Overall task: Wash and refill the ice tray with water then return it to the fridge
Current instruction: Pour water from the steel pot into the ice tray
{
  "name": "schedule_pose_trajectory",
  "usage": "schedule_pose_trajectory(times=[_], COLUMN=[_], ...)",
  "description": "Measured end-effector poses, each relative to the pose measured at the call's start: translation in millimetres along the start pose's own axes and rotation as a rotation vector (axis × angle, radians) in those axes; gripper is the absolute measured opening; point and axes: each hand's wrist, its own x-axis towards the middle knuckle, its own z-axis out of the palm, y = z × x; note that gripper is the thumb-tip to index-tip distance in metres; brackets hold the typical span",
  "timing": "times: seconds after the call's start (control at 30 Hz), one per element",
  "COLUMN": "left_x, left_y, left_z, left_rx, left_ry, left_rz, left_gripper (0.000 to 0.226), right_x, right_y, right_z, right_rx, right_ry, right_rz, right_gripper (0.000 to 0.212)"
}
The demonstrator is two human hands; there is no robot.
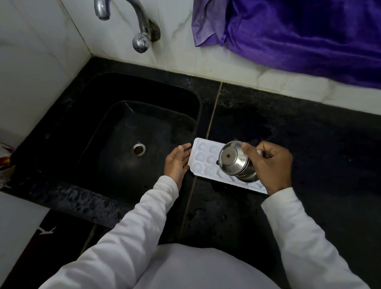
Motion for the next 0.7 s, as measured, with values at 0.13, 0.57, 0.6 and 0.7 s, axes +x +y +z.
schedule_pose_trajectory(times=[0.13,0.57,0.6,0.7], left_x=[0.6,-1.7,-1.8,-1.7], left_y=[-1.8,-0.9,-0.9,-1.0], left_z=[-0.5,0.6,0.5,0.9], left_rx=[0.001,0.002,0.002,0.006], left_ry=[0.008,0.002,0.0,-0.001], left_rz=[-0.002,0.007,0.009,0.015], left_gripper=[0.036,0.033,0.033,0.033], right_x=[0.3,-0.8,-1.0,-1.6], right_y=[-0.4,0.8,0.6,-1.0], right_z=[0.3,-2.8,-3.3,-4.4], right_rx=[0.002,0.031,0.036,0.065], right_ry=[0.006,0.021,0.024,0.035], right_rz=[-0.004,0.019,0.026,0.045], right_gripper=[0.048,0.049,0.049,0.049])
